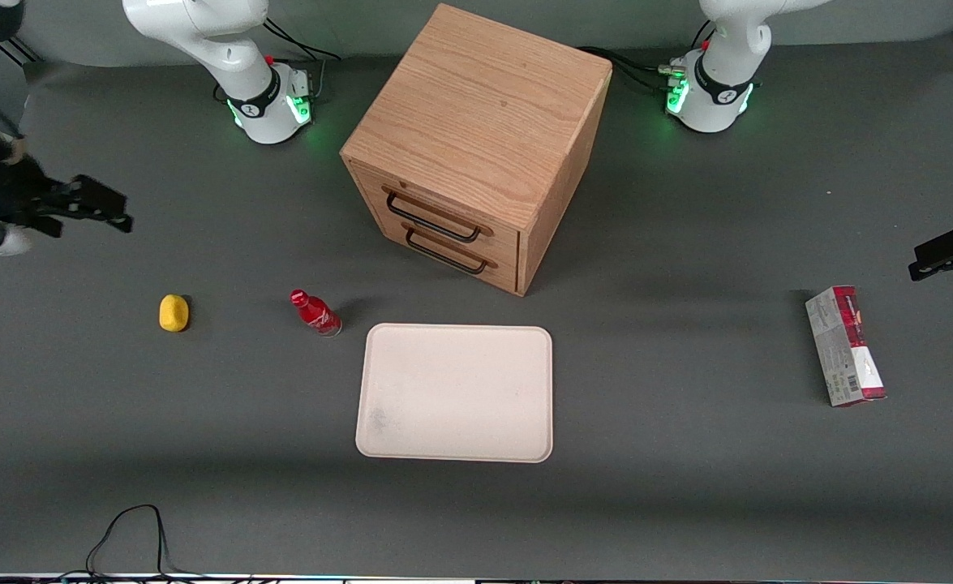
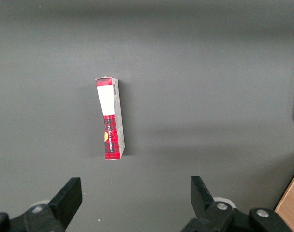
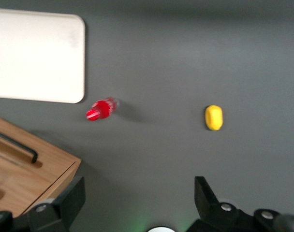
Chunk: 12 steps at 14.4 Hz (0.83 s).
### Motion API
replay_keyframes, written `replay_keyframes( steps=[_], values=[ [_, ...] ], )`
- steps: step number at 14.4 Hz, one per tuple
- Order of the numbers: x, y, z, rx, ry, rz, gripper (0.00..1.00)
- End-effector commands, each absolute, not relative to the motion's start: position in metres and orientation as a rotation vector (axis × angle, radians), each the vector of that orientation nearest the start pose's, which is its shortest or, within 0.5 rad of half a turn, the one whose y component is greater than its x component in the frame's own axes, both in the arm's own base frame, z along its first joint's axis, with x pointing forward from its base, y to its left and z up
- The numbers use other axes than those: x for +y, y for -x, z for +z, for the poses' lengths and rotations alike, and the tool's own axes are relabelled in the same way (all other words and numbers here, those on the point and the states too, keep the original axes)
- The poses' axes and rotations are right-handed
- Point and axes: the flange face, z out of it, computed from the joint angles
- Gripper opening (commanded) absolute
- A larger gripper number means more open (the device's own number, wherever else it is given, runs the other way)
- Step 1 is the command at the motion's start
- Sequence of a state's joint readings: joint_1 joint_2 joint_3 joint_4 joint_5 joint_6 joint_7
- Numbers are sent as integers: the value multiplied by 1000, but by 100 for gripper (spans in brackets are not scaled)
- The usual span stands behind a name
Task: Place coke bottle on tray
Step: 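Move the open right gripper over the red Coca-Cola bottle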
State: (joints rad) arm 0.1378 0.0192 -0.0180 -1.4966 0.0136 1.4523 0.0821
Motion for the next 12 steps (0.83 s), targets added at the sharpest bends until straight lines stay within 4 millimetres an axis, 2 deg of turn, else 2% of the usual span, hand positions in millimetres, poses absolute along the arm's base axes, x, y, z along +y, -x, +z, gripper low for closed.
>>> replay_keyframes(
  steps=[1, 2, 5, 9, 12],
  values=[
    [119, -516, 632, -66, 3126, 83, 100],
    [134, -509, 629, -83, 3125, 77, 100],
    [161, -499, 618, -115, 3128, 87, 100],
    [166, -506, 605, -126, 3127, 72, 100],
    [167, -512, 561, -120, 3126, 61, 100]
  ],
)
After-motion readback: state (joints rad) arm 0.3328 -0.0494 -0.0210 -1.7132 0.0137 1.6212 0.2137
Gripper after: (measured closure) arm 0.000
